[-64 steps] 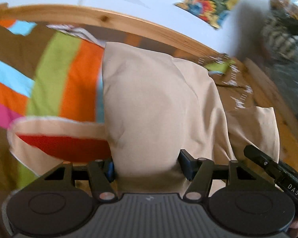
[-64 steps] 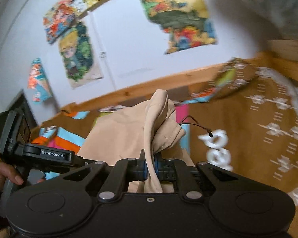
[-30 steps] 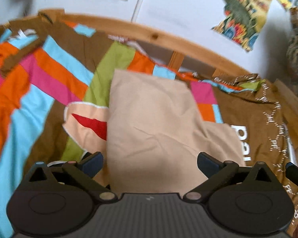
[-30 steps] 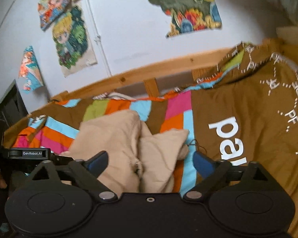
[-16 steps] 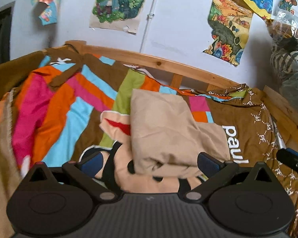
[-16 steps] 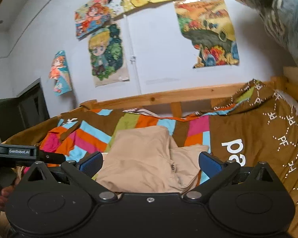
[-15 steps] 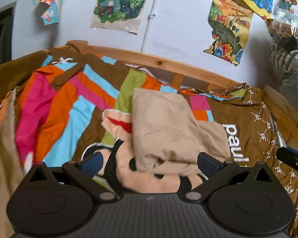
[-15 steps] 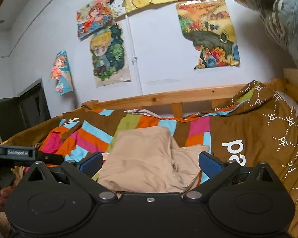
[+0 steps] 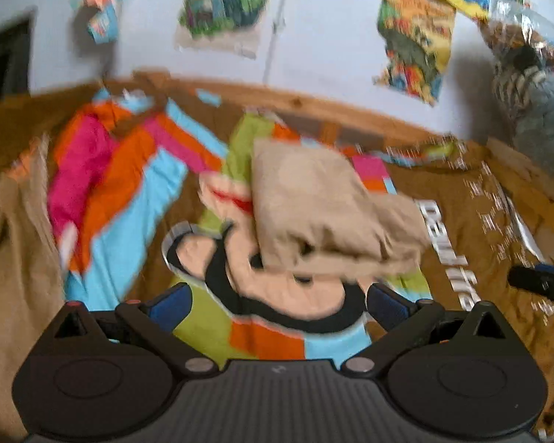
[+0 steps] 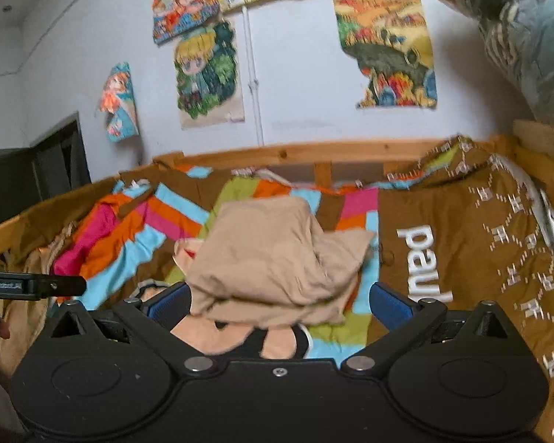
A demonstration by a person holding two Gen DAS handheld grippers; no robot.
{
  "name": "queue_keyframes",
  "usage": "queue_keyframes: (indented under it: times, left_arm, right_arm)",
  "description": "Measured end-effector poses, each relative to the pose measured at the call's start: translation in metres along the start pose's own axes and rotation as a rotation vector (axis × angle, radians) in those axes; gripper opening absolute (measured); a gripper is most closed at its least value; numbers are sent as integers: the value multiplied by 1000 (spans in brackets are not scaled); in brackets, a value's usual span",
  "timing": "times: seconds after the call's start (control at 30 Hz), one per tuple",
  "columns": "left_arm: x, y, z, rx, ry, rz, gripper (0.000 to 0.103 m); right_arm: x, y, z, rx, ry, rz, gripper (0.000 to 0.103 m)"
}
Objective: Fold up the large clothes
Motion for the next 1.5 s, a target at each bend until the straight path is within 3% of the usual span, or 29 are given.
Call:
queue_keyframes:
  times: [0.07, 0.17, 0.47, 1.5]
  left_arm:
    - [3, -2, 5, 25, -11, -7, 102]
    - [8, -2, 5, 1, -3, -22, 102]
    - [4, -6, 6, 10, 5, 5, 102]
    - [3, -7, 7, 13, 12, 9, 102]
  right_arm:
    - [-1, -7, 5, 30, -11, 6, 102]
    - [1, -14, 13, 68, -16, 1, 102]
    - [11, -19, 24, 112, -20, -31, 102]
    - [17, -20, 24, 117, -14, -45, 102]
Point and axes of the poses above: each gripper's, at about its wrist camera, not at the fingertips, and z roughly the way its jaws point, x to its left, y to its top, the point moved 6 cm from there along z, roughly the way its jaws point, and after that the axes turned 14 degrees about x, right-handed, at the moved point
